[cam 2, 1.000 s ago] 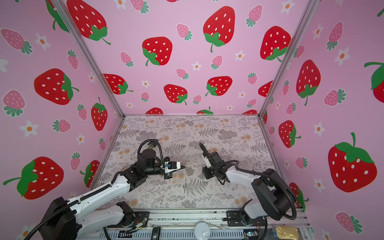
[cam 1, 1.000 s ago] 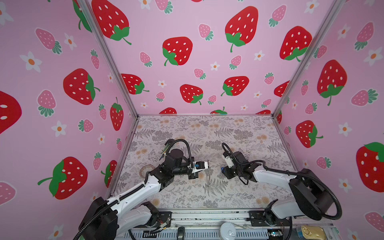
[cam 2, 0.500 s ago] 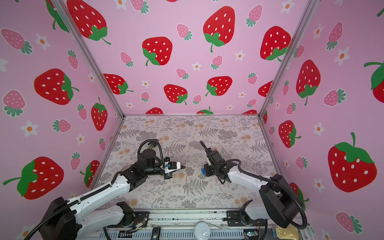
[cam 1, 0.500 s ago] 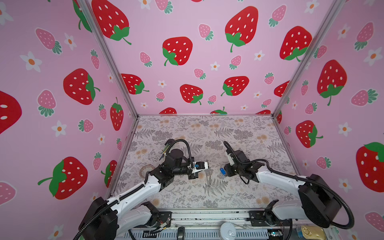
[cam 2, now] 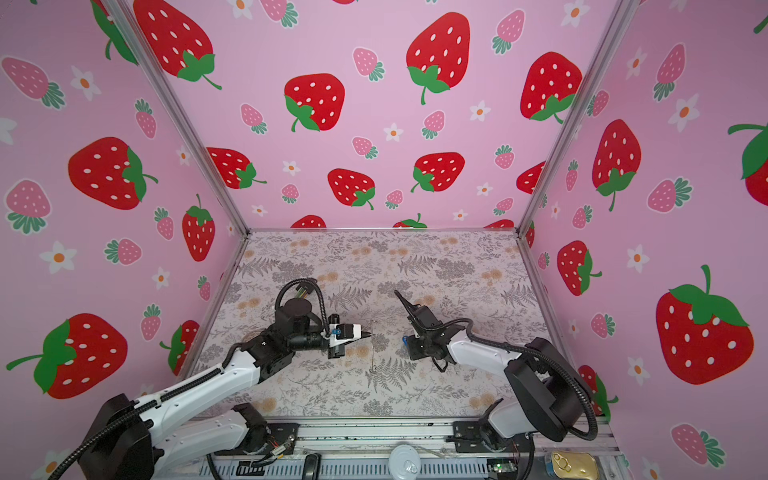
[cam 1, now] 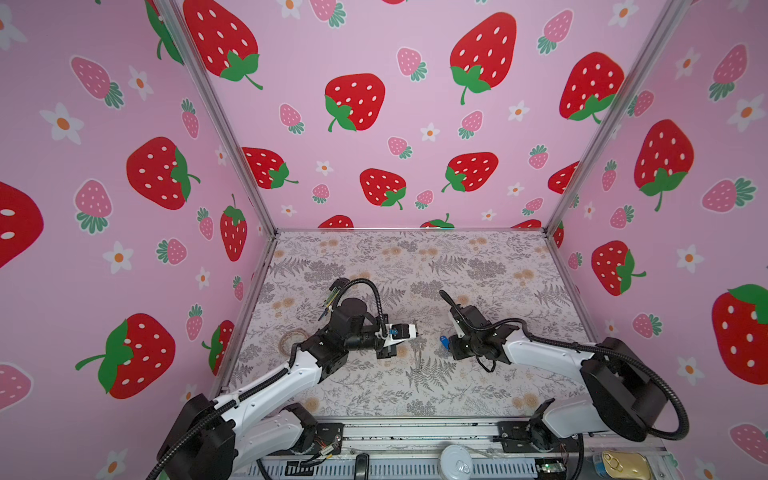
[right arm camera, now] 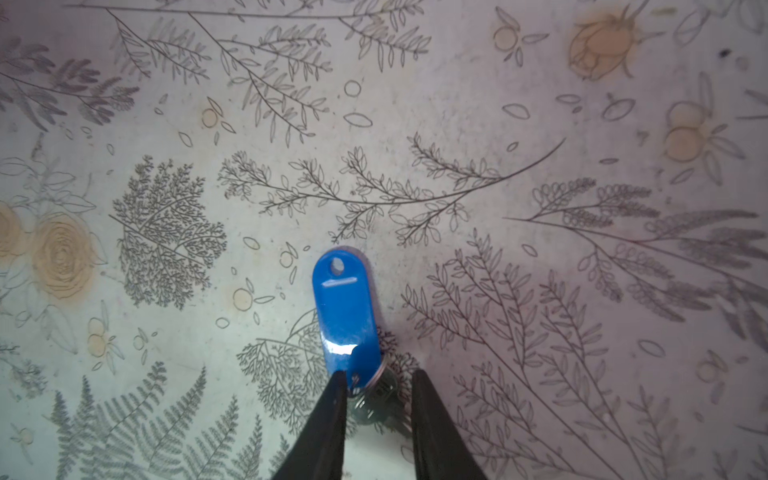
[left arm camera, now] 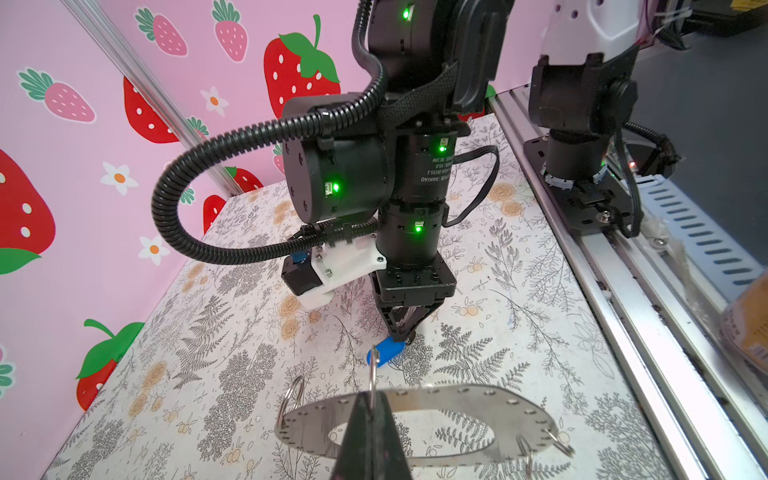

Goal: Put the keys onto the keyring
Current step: 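Lift the blue-tagged key and carry it toward the left gripper's split ring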

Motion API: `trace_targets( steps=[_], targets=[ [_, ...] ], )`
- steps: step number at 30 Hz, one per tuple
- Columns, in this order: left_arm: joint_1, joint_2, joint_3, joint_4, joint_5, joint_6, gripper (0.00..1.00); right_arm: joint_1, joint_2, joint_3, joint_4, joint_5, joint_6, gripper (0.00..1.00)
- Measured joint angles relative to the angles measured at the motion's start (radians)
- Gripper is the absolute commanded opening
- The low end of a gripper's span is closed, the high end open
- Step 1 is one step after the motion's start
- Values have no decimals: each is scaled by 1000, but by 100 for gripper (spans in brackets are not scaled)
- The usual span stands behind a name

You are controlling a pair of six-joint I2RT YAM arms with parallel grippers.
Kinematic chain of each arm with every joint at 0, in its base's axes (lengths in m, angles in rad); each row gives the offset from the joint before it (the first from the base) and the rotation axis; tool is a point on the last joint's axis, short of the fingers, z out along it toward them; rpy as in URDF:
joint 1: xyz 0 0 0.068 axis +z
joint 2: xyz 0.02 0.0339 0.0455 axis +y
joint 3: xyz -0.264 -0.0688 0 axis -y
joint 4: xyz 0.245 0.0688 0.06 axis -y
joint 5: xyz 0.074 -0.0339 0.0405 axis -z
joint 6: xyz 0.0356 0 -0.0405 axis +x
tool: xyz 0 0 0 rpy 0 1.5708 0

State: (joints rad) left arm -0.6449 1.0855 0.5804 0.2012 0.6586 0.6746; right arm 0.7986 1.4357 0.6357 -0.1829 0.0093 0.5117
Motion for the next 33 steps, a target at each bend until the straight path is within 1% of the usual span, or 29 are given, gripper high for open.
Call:
trace_targets(
  steps=[2, 9, 18, 27, 33],
  targets=[
    [0, 0, 0, -1, 0, 2, 0, 0, 0, 2, 1, 0, 1, 26],
    [0, 0, 0, -4, 0, 2, 0, 6, 11, 13, 2, -2, -5, 15],
    [0, 0, 0, -5, 0, 2, 0, 6, 34, 32, -8, -3, -19, 8],
    [0, 0, 0, -5, 0, 2, 0, 18, 29, 63, -50, 13, -122, 0],
    [0, 0, 0, -5, 0, 2, 0, 18, 9, 64, -69, 17, -203, 0]
  ],
)
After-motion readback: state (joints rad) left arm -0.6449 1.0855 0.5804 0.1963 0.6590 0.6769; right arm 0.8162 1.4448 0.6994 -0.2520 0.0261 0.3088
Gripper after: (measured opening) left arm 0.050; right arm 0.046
